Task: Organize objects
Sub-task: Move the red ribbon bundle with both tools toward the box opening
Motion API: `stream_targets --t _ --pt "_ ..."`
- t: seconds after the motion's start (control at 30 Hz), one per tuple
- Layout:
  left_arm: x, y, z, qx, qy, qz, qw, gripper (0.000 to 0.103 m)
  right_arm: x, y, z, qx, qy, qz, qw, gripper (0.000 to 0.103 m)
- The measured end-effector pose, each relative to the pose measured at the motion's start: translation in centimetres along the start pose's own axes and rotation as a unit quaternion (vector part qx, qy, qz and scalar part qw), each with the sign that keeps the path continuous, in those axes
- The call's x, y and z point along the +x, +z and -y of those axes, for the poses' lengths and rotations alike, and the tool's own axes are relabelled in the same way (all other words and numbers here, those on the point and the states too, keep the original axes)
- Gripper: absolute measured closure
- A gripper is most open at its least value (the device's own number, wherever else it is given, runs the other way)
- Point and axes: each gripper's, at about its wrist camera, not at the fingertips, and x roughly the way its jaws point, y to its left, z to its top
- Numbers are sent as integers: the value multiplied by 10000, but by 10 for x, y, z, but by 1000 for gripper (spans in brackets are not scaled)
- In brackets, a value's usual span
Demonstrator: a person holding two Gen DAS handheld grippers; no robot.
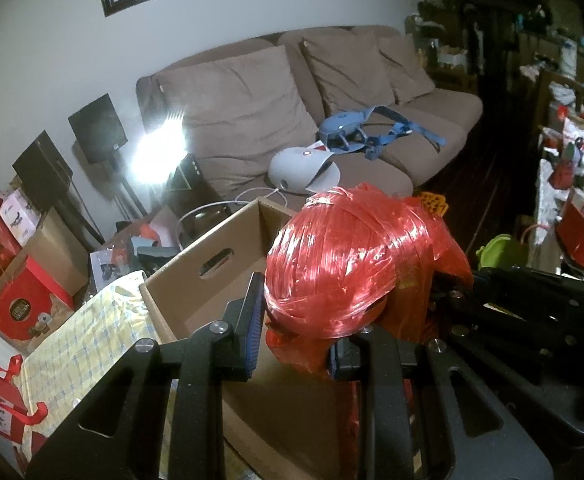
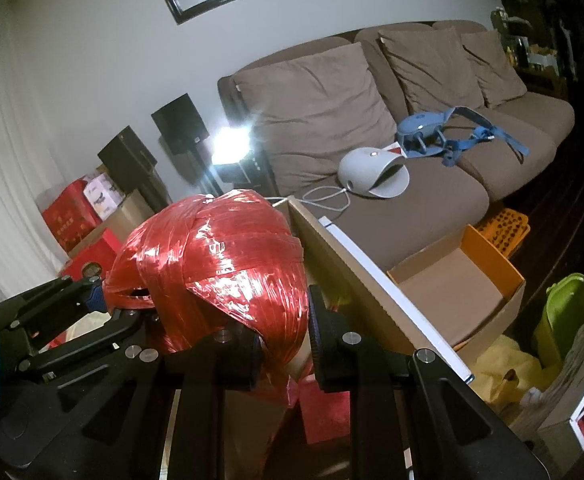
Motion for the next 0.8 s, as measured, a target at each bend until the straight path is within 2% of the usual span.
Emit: stream_targets --t 0.67,0.8 --pt "28 -10 -2 154 -184 -120 9996 79 23 -9 6 99 -137 -179 9997 84" --pt "31 -1 -6 55 -454 -66 9989 79 20 1 6 -19 -343 -131 9993 84"
